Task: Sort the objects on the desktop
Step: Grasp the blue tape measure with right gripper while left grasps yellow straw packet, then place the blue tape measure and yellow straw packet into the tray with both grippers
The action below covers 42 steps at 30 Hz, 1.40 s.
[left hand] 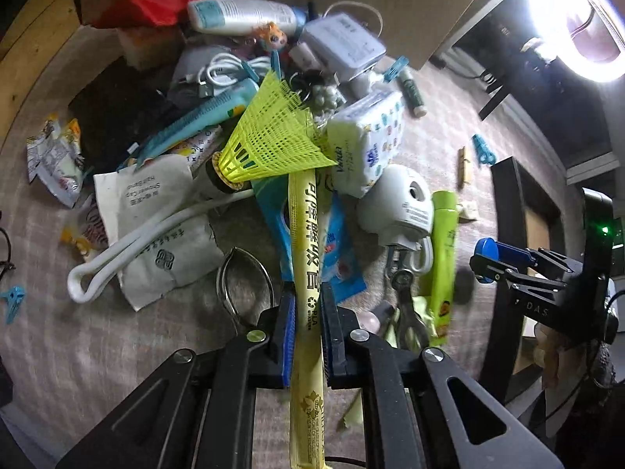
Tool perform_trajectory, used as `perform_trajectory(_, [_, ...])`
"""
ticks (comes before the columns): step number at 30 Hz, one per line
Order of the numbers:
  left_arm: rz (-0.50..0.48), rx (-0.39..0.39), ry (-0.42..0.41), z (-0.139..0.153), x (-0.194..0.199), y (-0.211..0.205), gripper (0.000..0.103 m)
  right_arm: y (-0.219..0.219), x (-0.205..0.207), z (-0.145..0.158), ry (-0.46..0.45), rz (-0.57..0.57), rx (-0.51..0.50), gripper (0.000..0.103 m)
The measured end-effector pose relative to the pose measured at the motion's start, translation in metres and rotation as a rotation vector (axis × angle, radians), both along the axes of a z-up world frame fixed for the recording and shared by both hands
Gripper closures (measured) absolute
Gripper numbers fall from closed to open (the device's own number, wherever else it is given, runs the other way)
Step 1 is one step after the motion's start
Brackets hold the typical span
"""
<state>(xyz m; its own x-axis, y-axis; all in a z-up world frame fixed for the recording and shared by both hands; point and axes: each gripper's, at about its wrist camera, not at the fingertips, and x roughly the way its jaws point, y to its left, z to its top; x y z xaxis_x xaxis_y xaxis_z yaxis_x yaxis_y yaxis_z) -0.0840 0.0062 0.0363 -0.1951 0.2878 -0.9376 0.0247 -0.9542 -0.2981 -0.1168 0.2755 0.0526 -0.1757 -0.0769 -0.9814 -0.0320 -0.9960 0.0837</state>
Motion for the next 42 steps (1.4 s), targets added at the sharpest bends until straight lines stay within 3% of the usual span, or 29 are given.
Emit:
perform_trajectory(9, [-0.001, 0.059, 0.078, 0.037, 0.013, 0.007, 0.093, 0.025, 0.017, 0.036, 0.059, -0.025, -0.029, 0.054])
perform_trajectory(12, [-0.025, 0.064, 0.105, 0.051, 0.015, 0.014, 0.093, 0.024, 0.040, 0.046, 0.082, -0.048, -0.041, 0.054])
perform_trajectory(16, [-0.077, 0.072, 0.125, 0.062, 0.011, 0.032, 0.093, 0.017, 0.032, 0.052, 0.120, -0.067, -0.027, 0.054])
perform_trajectory(25, [-0.261, 0.136, 0.119, 0.063, -0.003, 0.156, 0.093, 0.091, 0.039, 0.054, 0.127, -0.188, 0.031, 0.054])
perform_trajectory(33, [-0.365, 0.188, 0.095, 0.053, -0.001, 0.261, 0.093, 0.159, 0.058, 0.036, 0.077, -0.316, 0.068, 0.054])
perform_trajectory(42, [-0.446, 0.129, 0.100, 0.044, 0.010, 0.312, 0.093, 0.196, 0.078, 0.025, 0.060, -0.399, 0.082, 0.054])
